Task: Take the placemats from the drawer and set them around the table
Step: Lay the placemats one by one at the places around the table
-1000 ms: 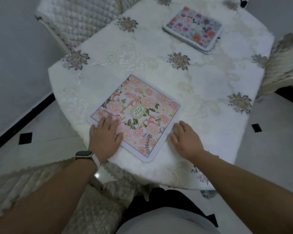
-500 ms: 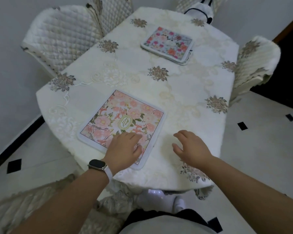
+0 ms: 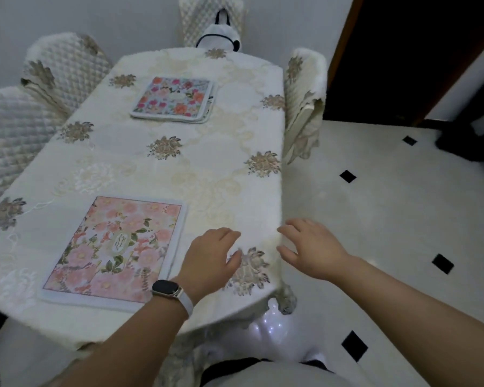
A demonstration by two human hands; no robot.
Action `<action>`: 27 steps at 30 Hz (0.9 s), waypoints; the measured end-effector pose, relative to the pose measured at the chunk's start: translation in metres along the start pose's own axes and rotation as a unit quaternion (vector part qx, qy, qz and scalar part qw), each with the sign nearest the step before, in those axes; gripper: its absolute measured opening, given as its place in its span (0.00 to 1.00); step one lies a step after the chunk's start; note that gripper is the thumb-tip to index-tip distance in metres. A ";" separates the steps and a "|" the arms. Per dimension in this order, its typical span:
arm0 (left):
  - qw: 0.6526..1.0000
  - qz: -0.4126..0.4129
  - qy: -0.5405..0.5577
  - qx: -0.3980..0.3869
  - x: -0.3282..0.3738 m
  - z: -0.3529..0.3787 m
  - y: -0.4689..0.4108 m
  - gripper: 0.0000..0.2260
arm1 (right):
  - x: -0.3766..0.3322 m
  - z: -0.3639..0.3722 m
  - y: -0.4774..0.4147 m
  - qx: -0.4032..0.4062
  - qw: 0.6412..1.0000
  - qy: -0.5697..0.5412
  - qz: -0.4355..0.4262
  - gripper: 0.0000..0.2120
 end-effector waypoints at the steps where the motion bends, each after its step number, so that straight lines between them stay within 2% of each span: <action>1: 1.000 0.008 -0.007 -0.004 0.018 0.004 -0.009 0.19 | 0.018 -0.001 0.010 0.001 1.000 -0.008 0.009 0.29; 5: 0.995 0.066 -0.060 -0.043 0.091 0.020 -0.046 0.20 | 0.087 -0.009 0.050 0.013 0.998 -0.040 0.037 0.35; 8: 0.989 0.102 -0.098 -0.048 0.146 0.027 -0.075 0.20 | 0.137 -0.019 0.075 0.038 0.997 -0.055 0.046 0.32; 14: 0.985 0.135 -0.102 -0.030 0.239 0.041 -0.122 0.20 | 0.228 -0.032 0.124 0.060 0.992 -0.067 0.088 0.23; 22: 0.973 0.160 -0.160 -0.038 0.294 0.055 -0.180 0.21 | 0.301 -0.040 0.155 0.075 0.984 -0.088 0.132 0.23; 27: 0.972 0.174 -0.150 -0.041 0.304 0.065 -0.231 0.20 | 0.331 -0.048 0.140 0.071 0.983 -0.090 0.145 0.22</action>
Point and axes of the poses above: each hand's wrist, its own y-axis away from the middle knuckle, its own z-axis out of the palm, x = y × z, the point moved 5 cm from there along -y, towards the middle knuckle, and after that the axes turned 7 degrees about -x, right-handed, at the moved point
